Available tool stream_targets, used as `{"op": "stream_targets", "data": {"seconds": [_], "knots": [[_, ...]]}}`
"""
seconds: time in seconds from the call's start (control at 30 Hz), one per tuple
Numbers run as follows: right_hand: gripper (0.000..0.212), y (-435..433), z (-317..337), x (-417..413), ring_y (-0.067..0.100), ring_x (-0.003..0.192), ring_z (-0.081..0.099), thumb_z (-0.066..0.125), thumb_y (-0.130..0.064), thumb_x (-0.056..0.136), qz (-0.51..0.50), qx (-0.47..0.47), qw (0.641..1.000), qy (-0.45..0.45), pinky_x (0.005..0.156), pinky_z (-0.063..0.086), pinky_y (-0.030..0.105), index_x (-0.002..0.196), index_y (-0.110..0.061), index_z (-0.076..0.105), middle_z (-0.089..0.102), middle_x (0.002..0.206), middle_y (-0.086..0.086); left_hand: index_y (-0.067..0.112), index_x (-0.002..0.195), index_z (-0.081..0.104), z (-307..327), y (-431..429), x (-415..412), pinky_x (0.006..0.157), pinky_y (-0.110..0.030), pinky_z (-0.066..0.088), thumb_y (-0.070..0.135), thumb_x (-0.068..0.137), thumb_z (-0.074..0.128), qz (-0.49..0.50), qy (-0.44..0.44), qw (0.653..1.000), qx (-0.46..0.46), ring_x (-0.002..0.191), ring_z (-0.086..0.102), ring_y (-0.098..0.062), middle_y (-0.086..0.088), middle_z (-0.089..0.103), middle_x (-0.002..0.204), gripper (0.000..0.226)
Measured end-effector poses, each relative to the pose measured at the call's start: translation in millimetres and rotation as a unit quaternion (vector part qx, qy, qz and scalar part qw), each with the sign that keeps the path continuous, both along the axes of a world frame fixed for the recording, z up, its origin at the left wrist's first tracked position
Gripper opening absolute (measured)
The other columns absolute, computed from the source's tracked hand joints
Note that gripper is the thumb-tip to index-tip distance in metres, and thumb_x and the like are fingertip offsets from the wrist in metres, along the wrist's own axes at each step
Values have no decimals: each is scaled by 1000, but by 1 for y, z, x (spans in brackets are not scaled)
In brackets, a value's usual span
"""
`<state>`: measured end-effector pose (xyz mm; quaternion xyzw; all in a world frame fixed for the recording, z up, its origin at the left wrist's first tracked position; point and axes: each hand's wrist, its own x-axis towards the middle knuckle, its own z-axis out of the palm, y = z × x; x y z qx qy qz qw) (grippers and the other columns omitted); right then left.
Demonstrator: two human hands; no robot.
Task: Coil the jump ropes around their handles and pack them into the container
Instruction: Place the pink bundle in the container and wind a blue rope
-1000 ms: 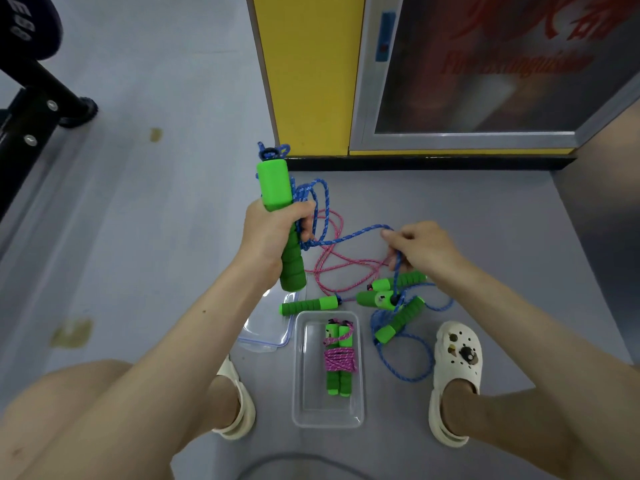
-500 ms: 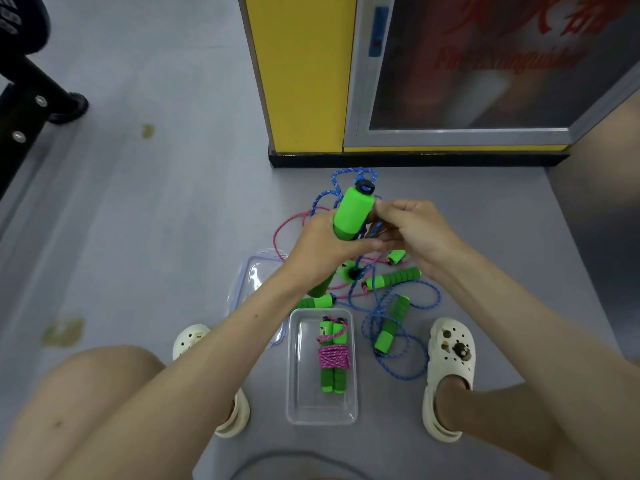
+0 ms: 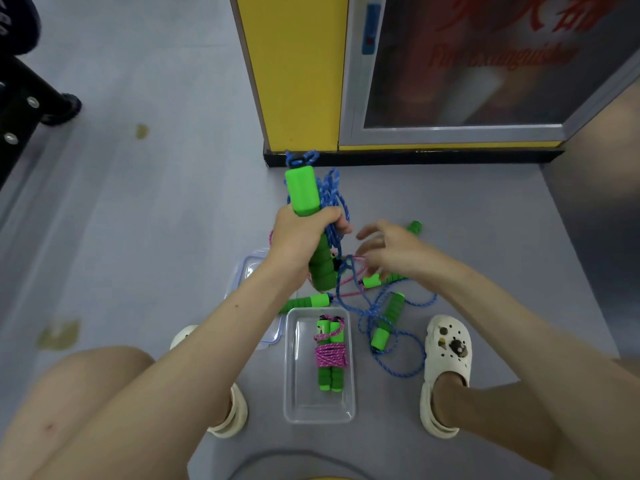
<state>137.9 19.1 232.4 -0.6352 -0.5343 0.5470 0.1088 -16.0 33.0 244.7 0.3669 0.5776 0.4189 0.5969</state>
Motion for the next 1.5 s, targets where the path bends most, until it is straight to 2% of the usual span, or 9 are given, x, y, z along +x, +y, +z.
{"op": "stream_targets", "data": {"seconds": [0.13,0.3,0.47,0.63,0.87,1.07,1.2,1.3,1.5], "knots": [[36,-10,-13,-12,17,94,63,64,-4,81,47,102,993,-47,80,53,32,110,-20,50,60,111,1,5,72,61,1,3,0,69,-33,57,3,86,63,33,-68,996,-39,61,68,-16,-4,65,60,14],[22,-8,-15,-14,19,75,63,63,-10,86,82,188,975,-84,56,44,14,108,-16,61,61,98,3,6,71,62,-1,2,-1,78,-38,57,3,85,63,44,-93,993,-55,64,68,-19,-4,65,59,14],[25,-6,-23,-3,20,87,60,54,10,78,94,199,957,-191,64,39,19,93,-5,67,65,100,11,9,71,61,4,4,-7,60,-27,56,4,86,63,41,-88,994,-49,58,66,-15,-1,65,58,16],[47,0,-30,13,27,118,54,53,6,82,91,131,945,-284,92,42,30,127,-8,57,56,131,14,9,69,59,6,4,-12,54,-24,49,6,85,62,35,-103,992,-57,52,57,-14,-1,61,58,17],[87,-15,-26,-2,21,132,37,75,-29,77,186,80,971,-124,107,36,34,148,-25,24,35,145,6,13,67,51,10,7,-9,51,-21,48,9,89,56,45,-255,959,-113,44,51,-9,2,53,57,23],[40,-13,-24,1,15,107,55,71,-31,82,160,80,983,-36,94,44,31,117,-20,56,58,113,-3,11,65,49,13,7,-8,53,-18,51,5,91,50,63,-321,938,-113,38,45,-9,1,49,50,27],[30,-12,-24,7,13,73,55,71,-41,80,123,58,989,-50,66,42,28,94,-18,59,59,81,0,9,67,53,12,13,-17,46,-18,48,5,90,54,77,-241,960,-119,40,49,-11,-1,53,51,24],[26,-11,-18,12,9,60,57,66,-43,85,74,8,997,-24,61,45,22,79,-18,59,63,69,0,7,74,59,6,15,-28,50,-22,52,6,88,61,77,-122,983,-110,49,60,-14,-3,62,56,14],[31,-6,0,11,13,44,49,69,-39,80,-223,-56,950,212,46,47,25,80,-11,56,57,55,3,7,82,63,-5,12,-37,76,-34,51,13,85,69,42,-30,995,-87,78,67,-22,-11,70,80,9]]}}
